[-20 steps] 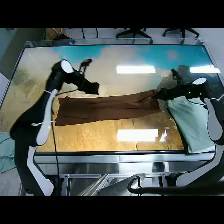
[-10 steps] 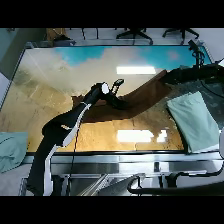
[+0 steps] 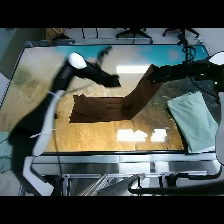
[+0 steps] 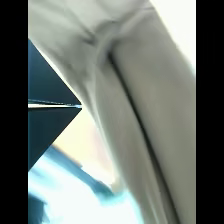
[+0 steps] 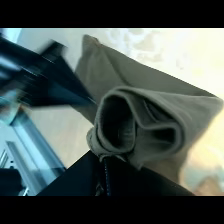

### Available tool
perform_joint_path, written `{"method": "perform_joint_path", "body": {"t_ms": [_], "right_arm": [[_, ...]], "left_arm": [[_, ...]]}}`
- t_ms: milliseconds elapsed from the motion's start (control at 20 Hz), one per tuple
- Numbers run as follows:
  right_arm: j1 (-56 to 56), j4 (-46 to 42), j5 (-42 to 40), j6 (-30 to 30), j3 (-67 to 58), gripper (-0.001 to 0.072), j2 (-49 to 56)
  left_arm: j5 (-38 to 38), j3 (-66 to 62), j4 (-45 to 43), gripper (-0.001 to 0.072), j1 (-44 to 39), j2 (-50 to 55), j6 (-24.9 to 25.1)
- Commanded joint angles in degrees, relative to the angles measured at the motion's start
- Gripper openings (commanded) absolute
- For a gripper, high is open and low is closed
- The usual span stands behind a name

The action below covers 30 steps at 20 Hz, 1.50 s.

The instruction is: Fold the shirts.

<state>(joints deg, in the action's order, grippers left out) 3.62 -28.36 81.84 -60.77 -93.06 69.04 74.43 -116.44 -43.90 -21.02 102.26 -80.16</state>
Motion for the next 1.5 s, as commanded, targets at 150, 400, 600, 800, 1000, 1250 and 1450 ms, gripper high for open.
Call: {"method": "perform_joint_path", "body": {"t_ms": [150, 400, 600, 800, 1000, 1250, 1450], "right_arm": [[-27.8, 3.7, -26.8, 3.5, -0.1, 0.0018, 7.0], [-51.3, 12.6, -69.2, 23.8, -0.2, 0.0183, 23.8], [-52.9, 15.4, -64.9, 26.1, -2.4, 0.0551, 30.3], [-41.4, 9.6, -43.6, 16.7, -2.4, 0.0547, 21.2], [-25.2, -13.3, -25.2, -6.7, -2.4, 0.0552, 13.7], [-13.4, -22.6, -9.9, -16.2, -1.9, 0.0691, 17.0], [-14.3, -19.0, -10.1, -15.4, -1.8, 0.0691, 23.4]], "left_arm": [[1.7, -2.3, 17.4, 0.0016, 24.4, -21.5, 2.5], [1.1, 7.9, 26.6, 0.0017, 38.1, -31.1, 9.3], [2.6, 16.1, 27.6, 0.0017, 39.8, -34.3, 12.9], [5.2, 17.7, 27.6, 0.0017, 39.8, -34.1, 12.9], [5.1, 17.7, 27.6, 0.0016, 39.8, -34.2, 12.6], [5.2, 17.7, 27.6, 0.0017, 39.8, -34.1, 12.6], [5.2, 17.7, 27.5, 0.0017, 39.8, -34.1, 12.6]]}}
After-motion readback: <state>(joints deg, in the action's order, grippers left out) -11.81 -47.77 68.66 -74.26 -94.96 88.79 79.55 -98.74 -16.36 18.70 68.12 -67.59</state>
